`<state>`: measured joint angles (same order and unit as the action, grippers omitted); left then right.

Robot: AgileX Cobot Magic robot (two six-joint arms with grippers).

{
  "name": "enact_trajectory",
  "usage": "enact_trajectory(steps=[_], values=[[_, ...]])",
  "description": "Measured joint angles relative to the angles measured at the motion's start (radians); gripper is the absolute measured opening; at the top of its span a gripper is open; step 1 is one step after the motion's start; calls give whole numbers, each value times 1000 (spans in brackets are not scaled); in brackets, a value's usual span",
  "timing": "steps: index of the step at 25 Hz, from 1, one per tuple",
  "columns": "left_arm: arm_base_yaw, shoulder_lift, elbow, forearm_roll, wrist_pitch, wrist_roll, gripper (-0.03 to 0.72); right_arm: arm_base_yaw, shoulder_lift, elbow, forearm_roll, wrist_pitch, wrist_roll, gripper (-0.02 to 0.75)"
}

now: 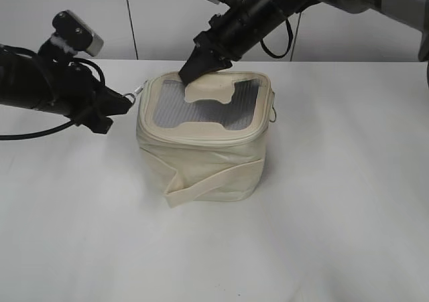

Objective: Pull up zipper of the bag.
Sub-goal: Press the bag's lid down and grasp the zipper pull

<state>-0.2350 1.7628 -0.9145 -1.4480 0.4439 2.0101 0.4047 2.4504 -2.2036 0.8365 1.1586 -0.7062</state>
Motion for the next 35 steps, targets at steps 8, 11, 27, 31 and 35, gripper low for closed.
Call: enact_trajectory(steps=[8,11,27,31,35], values=[[-39,-169,163,-5,-36,-51,7,2,0,0,3,2,13,41],[-68,-206,221,-9,-59,-94,7,2,0,0,4,2,15,41],[-454,-236,316,-60,-149,-247,19,9,0,0,4,56,35,41],[-457,-236,316,-60,-158,-261,19,9,0,0,4,55,48,41],[-458,-236,286,-122,-105,-225,20,9,0,0,4,51,63,41]])
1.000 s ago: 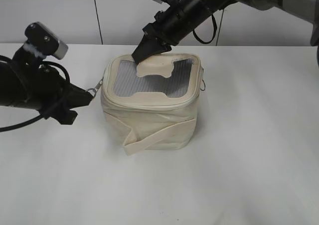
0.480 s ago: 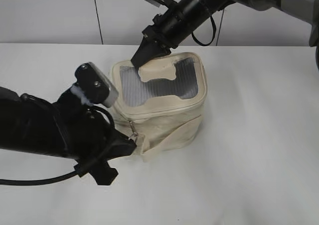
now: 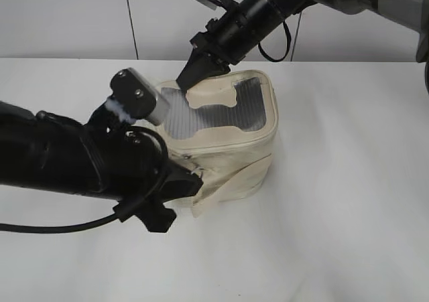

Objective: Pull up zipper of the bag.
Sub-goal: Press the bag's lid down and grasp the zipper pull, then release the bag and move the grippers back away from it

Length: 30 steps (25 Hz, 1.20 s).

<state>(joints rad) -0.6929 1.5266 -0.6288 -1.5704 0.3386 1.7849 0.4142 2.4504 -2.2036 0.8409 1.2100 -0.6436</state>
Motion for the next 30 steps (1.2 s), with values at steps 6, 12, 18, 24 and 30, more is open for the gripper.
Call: enact_trajectory(steps=[6,12,18,24,30], values=[[-17,64,-80,-66,85,75,20,0,0,0,-2,-12,10,41],[-43,145,-128,-89,104,69,28,0,0,0,-2,-10,13,42],[-32,94,-125,144,185,-183,286,-31,0,-1,7,-33,25,344],[97,-63,-122,394,278,-446,387,-153,-57,-1,-6,-19,81,371],[332,-34,-311,427,398,-474,338,-310,-207,193,-6,-29,62,332]])
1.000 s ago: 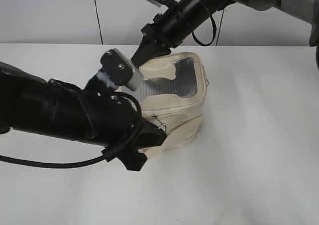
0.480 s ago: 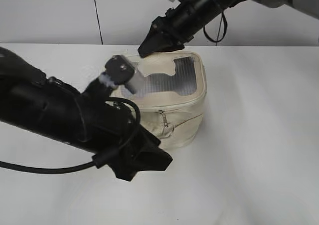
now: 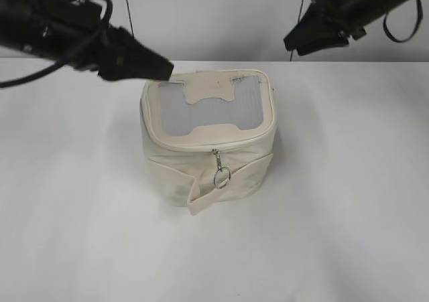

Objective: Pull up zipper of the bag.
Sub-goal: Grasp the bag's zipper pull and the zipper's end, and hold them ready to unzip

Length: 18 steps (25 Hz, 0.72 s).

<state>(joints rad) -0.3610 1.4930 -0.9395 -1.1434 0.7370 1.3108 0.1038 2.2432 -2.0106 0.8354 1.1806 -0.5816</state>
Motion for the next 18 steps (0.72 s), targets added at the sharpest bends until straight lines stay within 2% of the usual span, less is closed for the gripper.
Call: enact_trajectory(steps=[2,4,6,9,13,15,18], values=[[37,93,-148,1,66,-1,336,-36,-87,210,32,-73,-89,328],[41,208,-292,4,110,-2,337,-67,-196,440,127,-184,-241,328],[29,315,-454,15,164,-4,346,-88,-285,686,267,-259,-464,327],[8,473,-685,45,255,-34,377,-91,-346,944,535,-344,-789,344],[-9,636,-919,130,344,-103,428,-91,-346,1107,768,-381,-1104,425],[-18,688,-985,185,365,-123,439,-91,-346,1123,828,-383,-1170,449],[-32,741,-1033,233,375,-147,444,-91,-346,1125,857,-383,-1212,459]])
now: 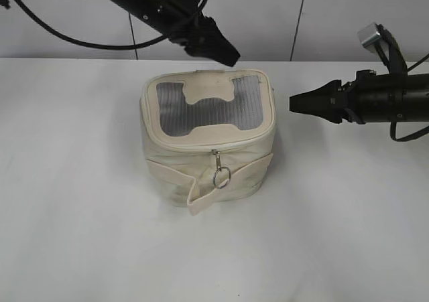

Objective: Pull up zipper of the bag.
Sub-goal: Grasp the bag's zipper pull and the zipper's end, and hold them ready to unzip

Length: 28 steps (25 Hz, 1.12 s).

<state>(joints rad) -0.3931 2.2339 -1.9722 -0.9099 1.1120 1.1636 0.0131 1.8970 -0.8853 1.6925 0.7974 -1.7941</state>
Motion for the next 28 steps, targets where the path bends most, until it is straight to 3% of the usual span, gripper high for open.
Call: enact_trajectory(steps=[12,14,17,19,28], values=[[-18,64,-11,59,-30,-44,441,2,0,1,15,-1,-71,463],[-18,65,-12,68,-30,-54,398,8,0,1,17,-5,-78,463],[-22,65,-12,77,-18,-56,146,14,0,1,17,-10,-109,463],[-24,65,-13,80,-9,-57,69,14,0,1,17,-22,-152,463],[-24,65,-13,81,-8,-60,46,14,30,-4,24,-37,-338,463]])
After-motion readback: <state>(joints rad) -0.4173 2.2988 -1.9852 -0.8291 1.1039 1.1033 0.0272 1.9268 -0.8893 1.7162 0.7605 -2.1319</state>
